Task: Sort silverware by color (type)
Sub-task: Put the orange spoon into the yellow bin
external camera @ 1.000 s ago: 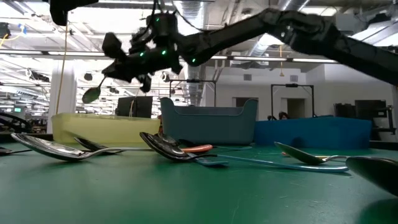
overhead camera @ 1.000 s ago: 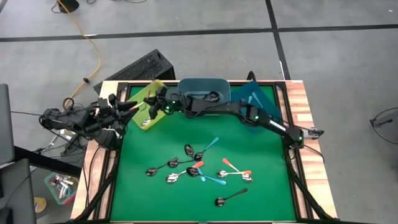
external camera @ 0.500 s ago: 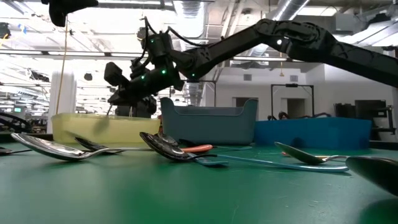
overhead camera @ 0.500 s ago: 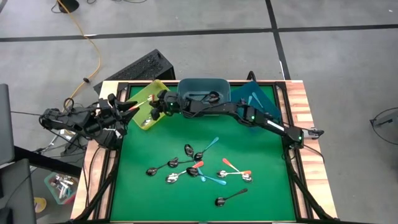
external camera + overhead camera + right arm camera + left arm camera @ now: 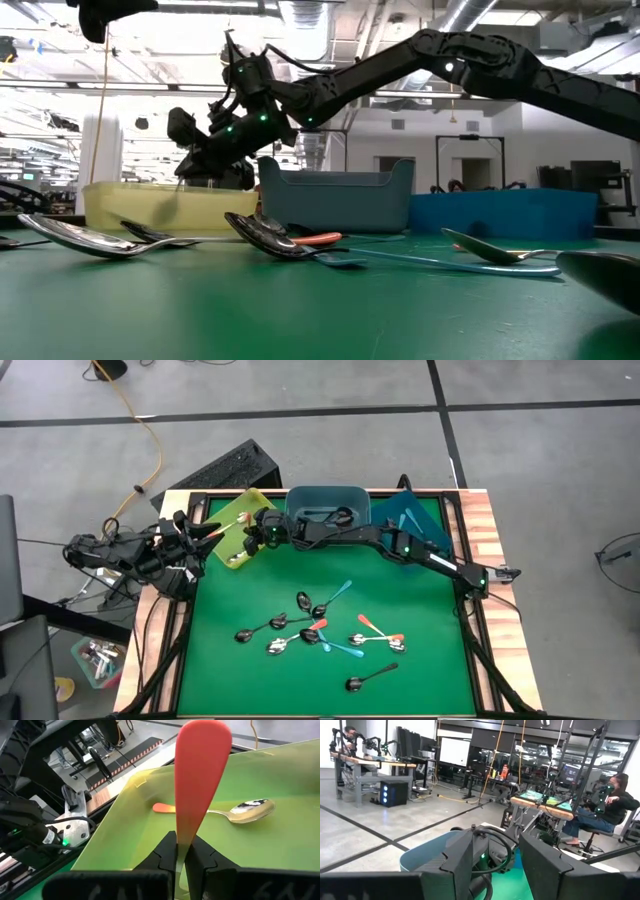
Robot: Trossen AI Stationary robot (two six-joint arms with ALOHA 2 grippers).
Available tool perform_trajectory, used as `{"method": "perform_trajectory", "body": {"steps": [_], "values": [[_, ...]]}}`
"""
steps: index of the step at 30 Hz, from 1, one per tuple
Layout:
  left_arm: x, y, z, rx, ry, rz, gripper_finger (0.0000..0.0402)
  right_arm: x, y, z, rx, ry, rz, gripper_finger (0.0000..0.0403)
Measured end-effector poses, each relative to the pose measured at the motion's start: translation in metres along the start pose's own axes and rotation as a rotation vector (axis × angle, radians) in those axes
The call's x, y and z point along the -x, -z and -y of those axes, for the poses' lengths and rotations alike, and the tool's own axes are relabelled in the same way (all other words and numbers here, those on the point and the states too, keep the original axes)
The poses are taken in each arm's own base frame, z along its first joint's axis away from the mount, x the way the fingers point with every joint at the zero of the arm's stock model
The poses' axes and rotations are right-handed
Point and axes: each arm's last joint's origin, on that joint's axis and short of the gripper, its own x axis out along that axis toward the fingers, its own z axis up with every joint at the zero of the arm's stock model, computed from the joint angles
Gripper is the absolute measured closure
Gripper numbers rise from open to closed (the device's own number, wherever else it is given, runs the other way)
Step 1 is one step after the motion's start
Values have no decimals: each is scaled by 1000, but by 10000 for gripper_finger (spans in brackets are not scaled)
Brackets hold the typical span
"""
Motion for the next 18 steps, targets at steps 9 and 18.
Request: {"method": "perform_trajectory", "body": {"steps": [9, 18], "values": [[0, 0, 0, 0, 0, 0, 258, 0, 2, 1, -5, 9, -20, 340], [0, 1, 0, -9, -1, -5, 258, 1, -9, 9, 0, 22, -24, 263]]}}
